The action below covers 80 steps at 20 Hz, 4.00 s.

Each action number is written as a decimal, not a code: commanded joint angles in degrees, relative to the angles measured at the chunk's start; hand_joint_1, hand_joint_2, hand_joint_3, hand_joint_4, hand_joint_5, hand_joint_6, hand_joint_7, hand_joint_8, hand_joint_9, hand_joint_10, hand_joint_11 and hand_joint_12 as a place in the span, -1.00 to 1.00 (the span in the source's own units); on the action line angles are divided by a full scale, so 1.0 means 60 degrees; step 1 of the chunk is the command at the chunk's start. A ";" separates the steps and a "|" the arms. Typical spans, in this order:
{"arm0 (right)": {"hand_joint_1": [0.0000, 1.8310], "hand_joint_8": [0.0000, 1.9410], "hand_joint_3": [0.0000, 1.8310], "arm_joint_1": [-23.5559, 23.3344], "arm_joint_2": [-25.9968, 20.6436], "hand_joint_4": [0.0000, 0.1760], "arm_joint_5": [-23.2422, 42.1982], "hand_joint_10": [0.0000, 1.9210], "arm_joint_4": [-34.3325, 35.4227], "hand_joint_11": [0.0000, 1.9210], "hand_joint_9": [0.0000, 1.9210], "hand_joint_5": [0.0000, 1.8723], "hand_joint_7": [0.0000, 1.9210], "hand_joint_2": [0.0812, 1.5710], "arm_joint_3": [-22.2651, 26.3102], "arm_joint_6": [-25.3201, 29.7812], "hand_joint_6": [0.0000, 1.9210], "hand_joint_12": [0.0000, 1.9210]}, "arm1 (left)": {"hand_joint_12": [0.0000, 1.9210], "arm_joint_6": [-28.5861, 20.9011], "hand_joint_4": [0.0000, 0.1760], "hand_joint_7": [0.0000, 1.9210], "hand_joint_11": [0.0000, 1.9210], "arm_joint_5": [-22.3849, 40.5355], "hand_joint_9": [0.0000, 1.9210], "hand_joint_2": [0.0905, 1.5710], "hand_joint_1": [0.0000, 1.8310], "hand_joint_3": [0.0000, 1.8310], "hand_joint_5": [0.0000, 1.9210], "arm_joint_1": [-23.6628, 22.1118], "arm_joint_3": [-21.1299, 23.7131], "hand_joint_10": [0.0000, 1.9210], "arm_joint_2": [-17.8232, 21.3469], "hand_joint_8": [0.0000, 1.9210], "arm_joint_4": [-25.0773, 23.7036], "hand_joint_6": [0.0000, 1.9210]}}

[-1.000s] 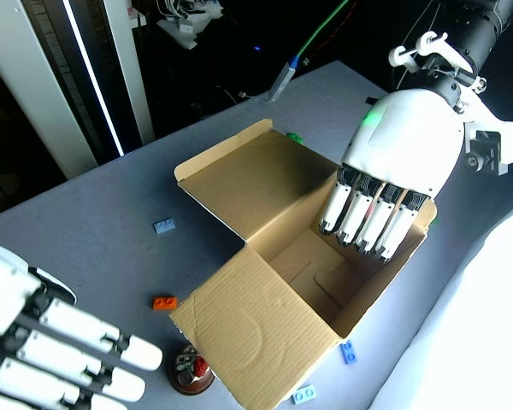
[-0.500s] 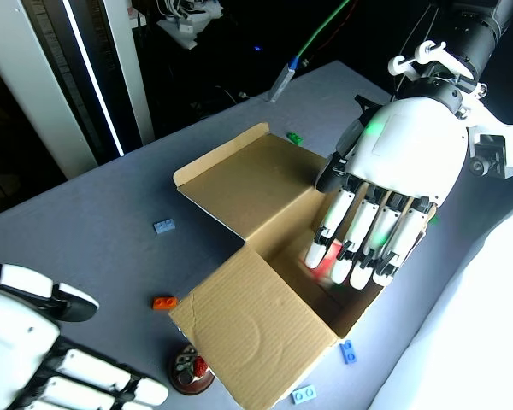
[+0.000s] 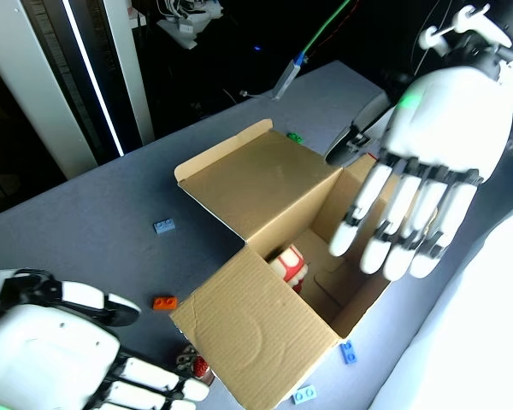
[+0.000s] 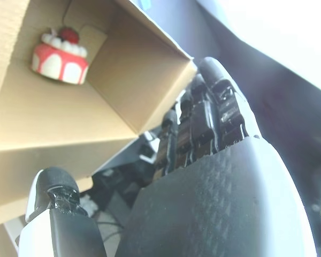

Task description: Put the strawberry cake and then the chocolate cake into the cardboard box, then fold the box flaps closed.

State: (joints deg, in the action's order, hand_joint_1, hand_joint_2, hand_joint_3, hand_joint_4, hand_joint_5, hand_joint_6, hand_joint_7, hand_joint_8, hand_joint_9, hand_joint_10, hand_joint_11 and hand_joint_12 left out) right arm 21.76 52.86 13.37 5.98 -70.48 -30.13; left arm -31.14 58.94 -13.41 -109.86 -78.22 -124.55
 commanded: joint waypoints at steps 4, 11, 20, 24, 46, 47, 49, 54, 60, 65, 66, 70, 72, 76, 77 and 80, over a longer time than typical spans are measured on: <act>0.13 -1.00 -1.00 0.0185 0.0689 -0.88 0.1269 -1.00 0.0590 -1.00 -0.96 -0.95 -0.94 0.31 -0.0864 -0.0750 -1.00 -0.77 | -0.17 -0.0287 -0.25 -0.87 -1.00 -0.0118 -0.81 0.30 -0.88 -0.98 -0.93 -0.0152 0.0057 -1.00 0.1155 -1.00 0.0360 -1.00; 0.14 -1.00 -1.00 0.0445 0.1457 -0.98 0.1223 -0.99 0.0594 -1.00 -0.97 -0.97 -0.94 0.32 -0.1564 -0.0947 -0.99 -0.81 | -0.60 -0.0352 -0.73 -0.88 -1.00 -0.0114 -0.91 0.51 -1.00 -0.99 -0.91 0.0356 0.0286 -0.99 0.2328 -1.00 0.0195 -1.00; 0.12 -1.00 -1.00 0.0442 0.1736 -0.87 0.1268 -0.99 0.0594 -1.00 -0.95 -0.99 -0.94 0.35 -0.1835 -0.0959 -1.00 -0.76 | -0.66 -0.0350 -0.77 -0.89 -1.00 -0.0224 -0.92 0.53 -1.00 -0.99 -0.91 0.1973 0.0408 -1.00 0.3241 -1.00 0.0949 -1.00; 0.14 -1.00 -1.00 0.0440 0.1732 -0.83 0.1282 -0.99 0.0593 -1.00 -0.90 -0.96 -0.90 0.34 -0.1871 -0.0995 -1.00 -0.64 | -0.56 -0.0281 -0.86 -0.86 -1.00 0.0103 -0.89 0.53 -1.00 -1.00 -0.88 0.2746 0.0665 -0.99 0.3509 -1.00 0.1671 -0.99; 0.47 0.21 -1.00 -0.0140 0.0195 -1.00 0.1208 0.51 0.0592 -0.63 -0.25 0.04 -0.09 0.45 -0.0716 -0.0843 -0.01 0.74 | -0.45 0.0370 -0.70 -0.83 -1.00 0.0331 -0.85 0.53 -1.00 -1.00 -0.87 0.3741 0.1029 -1.00 0.3669 -1.00 0.2810 -1.00; 0.34 0.28 -1.00 -0.0220 -0.0050 -1.00 0.1182 0.33 0.0592 -0.65 -0.32 -0.01 -0.13 0.46 -0.0540 -0.0741 0.11 0.75 | -0.45 0.0370 -0.63 -0.84 -1.00 0.0339 -0.85 0.52 -1.00 -1.00 -0.88 0.3744 0.1019 -1.00 0.3670 -1.00 0.2820 -1.00; 0.43 0.20 -1.00 -0.0356 -0.0366 -1.00 0.0815 0.45 0.0596 -0.62 -0.25 -0.06 -0.09 0.47 -0.0363 -0.0498 0.18 0.75 | -0.43 0.0368 -0.68 -0.84 -1.00 0.0318 -0.85 0.51 -1.00 -1.00 -0.87 0.3744 0.1039 -1.00 0.3668 -1.00 0.2853 -1.00; 0.46 0.21 -1.00 -0.0687 -0.1229 -1.00 0.0753 0.46 0.0772 -0.69 -0.24 -0.13 -0.05 0.47 0.0018 -0.0393 0.27 0.76 | -0.38 0.0367 -0.88 -0.85 -1.00 0.0280 -0.85 0.54 -1.00 -1.00 -0.88 0.3739 0.1095 -1.00 0.3665 -1.00 0.2891 -1.00; 0.30 0.23 -1.00 -0.2124 -0.1592 -0.87 0.0836 0.33 0.0769 -0.71 -0.32 -0.15 -0.07 0.49 0.0049 -0.0387 0.32 0.86 | -0.34 0.0370 -0.88 -0.87 -1.00 0.0271 -0.85 0.55 -1.00 -1.00 -0.90 0.3699 0.1148 -1.00 0.3647 -1.00 0.2965 -1.00; 0.46 0.20 -1.00 -0.2617 -0.1433 -1.00 0.1583 0.50 0.0764 -0.77 -0.30 -0.11 -0.05 0.49 0.0108 -0.0295 0.30 0.91 | -0.39 0.0405 -0.87 -0.85 -1.00 0.0268 -0.84 0.56 -1.00 -1.00 -0.90 0.3702 0.1240 -0.99 0.3568 -0.99 0.2971 -1.00; 0.46 0.21 -1.00 -0.2751 -0.1342 -1.00 0.1649 0.52 0.0735 -0.78 -0.31 -0.10 -0.06 0.49 0.0101 -0.0289 0.28 0.92 | -0.41 0.0437 -0.84 -0.86 -1.00 0.0233 -0.84 0.55 -1.00 -1.00 -0.91 0.3717 0.1279 -1.00 0.3550 -1.00 0.2971 -1.00; 0.46 0.24 -1.00 -0.3079 -0.0687 -1.00 0.2095 0.57 -0.0047 -0.76 -0.32 -0.09 -0.08 0.49 0.0094 -0.0272 0.25 0.94 | -0.41 0.0498 -0.86 -0.85 -1.00 0.0017 -0.85 0.53 -1.00 -1.00 -0.92 0.3969 0.1343 -0.99 0.3542 -1.00 0.3203 -1.00; 0.46 0.20 -1.00 -0.3167 -0.0406 -1.00 0.2115 0.50 -0.0049 -0.76 -0.29 -0.10 -0.05 0.48 0.0089 -0.0181 0.27 0.89 | -0.42 0.0590 -0.85 -0.85 -1.00 -0.0120 -0.85 0.56 -1.00 -0.99 -0.91 0.4022 0.1393 -1.00 0.3528 -1.00 0.3423 -0.99; 0.46 0.20 -1.00 -0.3275 0.0423 -1.00 0.2798 0.48 -0.0330 -0.75 -0.27 -0.09 -0.03 0.47 -0.0027 -0.0688 0.22 0.84 | -0.37 0.0814 -0.79 -0.86 -1.00 -0.0412 -0.84 0.54 -1.00 -1.00 -0.89 0.4102 0.1574 -1.00 0.3528 -1.00 0.3751 -0.99; 0.47 0.15 -1.00 -0.3294 0.0576 -1.00 0.2902 0.46 -0.0330 -0.73 -0.24 -0.09 -0.01 0.46 -0.0050 -0.0824 0.23 0.83 | -0.34 0.0814 -0.81 -0.85 -1.00 -0.0462 -0.83 0.53 -1.00 -1.00 -0.88 0.4120 0.1602 -1.00 0.3527 -1.00 0.3804 -0.99; 0.46 0.18 -1.00 -0.3282 0.1073 -1.00 0.3321 0.49 -0.0370 -0.71 -0.26 -0.13 -0.03 0.47 -0.0227 -0.1120 0.26 0.81 | -0.39 0.0818 -0.74 -0.85 -1.00 -0.0703 -0.85 0.53 -1.00 -1.00 -0.89 0.4225 0.1739 -1.00 0.3514 -1.00 0.3831 -1.00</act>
State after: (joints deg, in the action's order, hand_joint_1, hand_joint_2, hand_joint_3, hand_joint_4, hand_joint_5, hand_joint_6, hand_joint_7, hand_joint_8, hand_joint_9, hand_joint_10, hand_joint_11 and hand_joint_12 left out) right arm 2.98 60.58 25.58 3.29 -71.68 -37.06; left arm -26.41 55.16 12.43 -99.20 -57.65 -105.51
